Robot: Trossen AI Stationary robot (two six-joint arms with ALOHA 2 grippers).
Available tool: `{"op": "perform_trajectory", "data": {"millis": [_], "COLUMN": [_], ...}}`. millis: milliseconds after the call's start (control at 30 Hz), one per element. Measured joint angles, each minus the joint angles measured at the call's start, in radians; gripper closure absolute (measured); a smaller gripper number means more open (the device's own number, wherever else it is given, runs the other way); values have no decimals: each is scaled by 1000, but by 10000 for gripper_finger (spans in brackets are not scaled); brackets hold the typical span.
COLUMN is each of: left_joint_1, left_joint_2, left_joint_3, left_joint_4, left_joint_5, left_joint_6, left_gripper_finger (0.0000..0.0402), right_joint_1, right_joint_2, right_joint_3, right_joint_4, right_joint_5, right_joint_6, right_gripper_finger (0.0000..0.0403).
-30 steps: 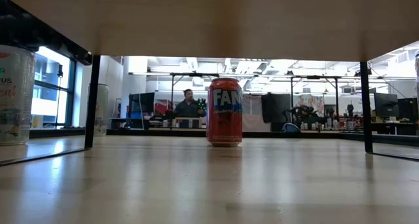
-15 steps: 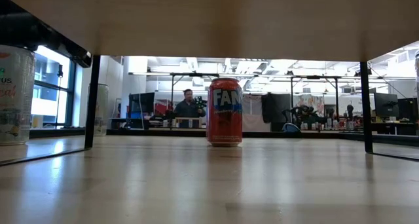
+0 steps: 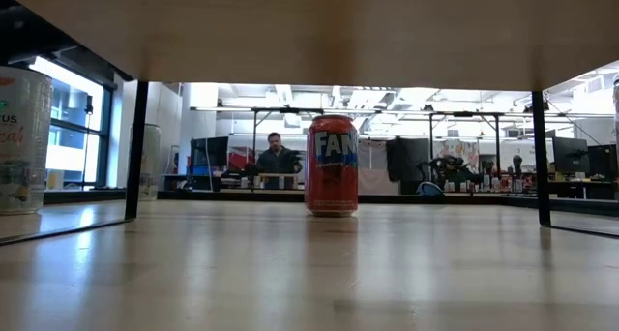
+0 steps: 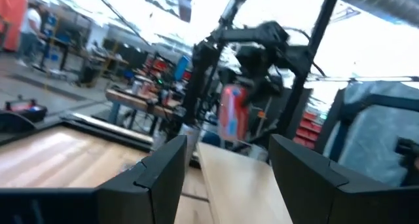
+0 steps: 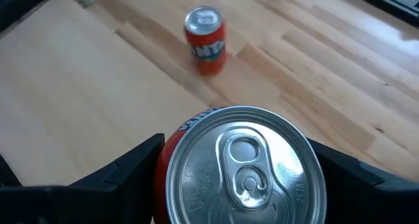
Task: Place canned beverage on shelf
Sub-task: Put the top right red soda can on the shelf
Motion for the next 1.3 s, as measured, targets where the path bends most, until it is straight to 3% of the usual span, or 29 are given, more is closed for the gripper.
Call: {"op": "perform_trajectory", "data": {"millis": [133, 367, 567, 767, 967, 1167, 1300], "left_joint_1": [0, 0, 0, 0, 0, 0, 0], "left_joint_2": [0, 0, 0, 0, 0, 0, 0], "left_joint_3": [0, 0, 0, 0, 0, 0, 0], "left_joint_4": [4, 2, 2, 7, 5, -5, -16], "left_joint_5": [-17, -17, -17, -17, -17, -17, -17], "left_joint_6": [10, 26, 18, -7, -11, -34, -34], "left_gripper_finger": [193, 193, 193, 193, 193, 193, 193], "right_joint_1": [17, 40, 27, 13, -68, -117, -106], "right_joint_2": [82, 193, 208, 205, 215, 217, 220], "right_joint_3": [66, 181, 151, 151, 151, 151, 151], "right_joint_4": [12, -18, -25, -23, -23, -24, -21], "right_joint_5": [19, 158, 116, 143, 14, -25, 26], "right_joint_6": [-10, -102, -141, -216, -214, -207, -156], "right_gripper_finger": [112, 112, 112, 112, 112, 112, 112]}}
